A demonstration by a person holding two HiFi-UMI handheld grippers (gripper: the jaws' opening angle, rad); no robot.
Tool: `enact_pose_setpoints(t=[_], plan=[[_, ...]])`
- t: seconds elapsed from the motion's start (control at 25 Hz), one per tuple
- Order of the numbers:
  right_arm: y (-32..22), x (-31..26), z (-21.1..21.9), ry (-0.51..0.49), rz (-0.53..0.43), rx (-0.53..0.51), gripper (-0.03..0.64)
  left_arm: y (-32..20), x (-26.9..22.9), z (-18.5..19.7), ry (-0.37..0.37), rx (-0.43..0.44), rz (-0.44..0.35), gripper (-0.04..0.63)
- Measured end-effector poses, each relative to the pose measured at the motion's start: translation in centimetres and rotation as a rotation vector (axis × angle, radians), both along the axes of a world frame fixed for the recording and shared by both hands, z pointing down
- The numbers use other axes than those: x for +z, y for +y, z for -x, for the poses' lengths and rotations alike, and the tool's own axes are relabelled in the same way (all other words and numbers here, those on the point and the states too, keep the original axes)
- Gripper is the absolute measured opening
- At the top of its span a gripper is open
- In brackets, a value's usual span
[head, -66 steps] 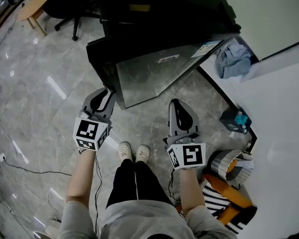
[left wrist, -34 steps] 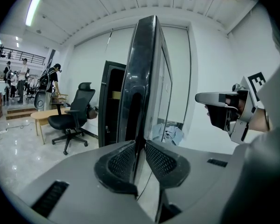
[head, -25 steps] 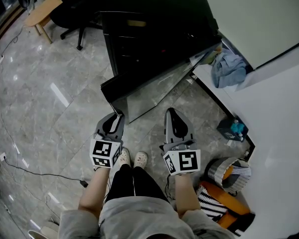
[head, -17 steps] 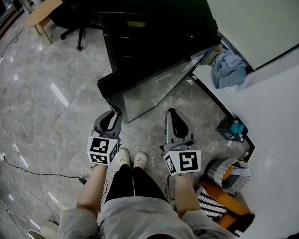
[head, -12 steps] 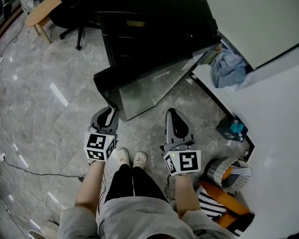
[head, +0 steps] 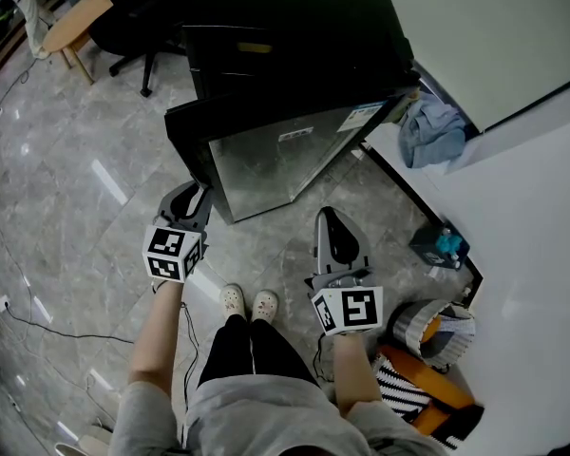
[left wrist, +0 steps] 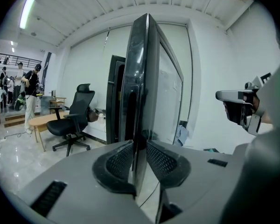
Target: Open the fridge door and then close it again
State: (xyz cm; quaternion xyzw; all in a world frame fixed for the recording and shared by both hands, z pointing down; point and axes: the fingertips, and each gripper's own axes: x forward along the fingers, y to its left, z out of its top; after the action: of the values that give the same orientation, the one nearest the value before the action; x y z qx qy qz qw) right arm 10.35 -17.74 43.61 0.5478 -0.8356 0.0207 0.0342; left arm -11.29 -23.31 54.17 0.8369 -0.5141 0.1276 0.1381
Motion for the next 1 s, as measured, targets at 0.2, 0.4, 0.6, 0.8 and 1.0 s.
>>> enact_pose_setpoints(t=[0.2, 0.4, 0.6, 0.8, 1.0], plan=[[-0.5, 0.0, 0.0, 0.003, -0.001, 0.004, 0.026, -2.2, 0.3, 1.1, -0.022, 0.002, -0.001, 0.089], [-1.0, -0.1, 0.1, 0.007, 0.001, 0.009, 0.026, -4.1, 0.4, 1.7, -0.024, 0.014, 0.007, 0.095], [-1.3, -0.1, 0.1, 0.009, 0.002, 0.018, 0.026, -6.1, 0.4, 2.1, -0.043, 0.037, 0.024, 0.098], [-1.5, -0.2, -0.1, 0.014, 0.003, 0.035, 0.026, -8.0, 0.4, 2.4, -0.066, 0.041, 0.044, 0.1], [-1.8, -0.1, -0.5, 0.02, 0.005, 0.053, 0.026, -9.9, 0.5, 2.6, -0.093, 0.045, 0.051, 0.101]])
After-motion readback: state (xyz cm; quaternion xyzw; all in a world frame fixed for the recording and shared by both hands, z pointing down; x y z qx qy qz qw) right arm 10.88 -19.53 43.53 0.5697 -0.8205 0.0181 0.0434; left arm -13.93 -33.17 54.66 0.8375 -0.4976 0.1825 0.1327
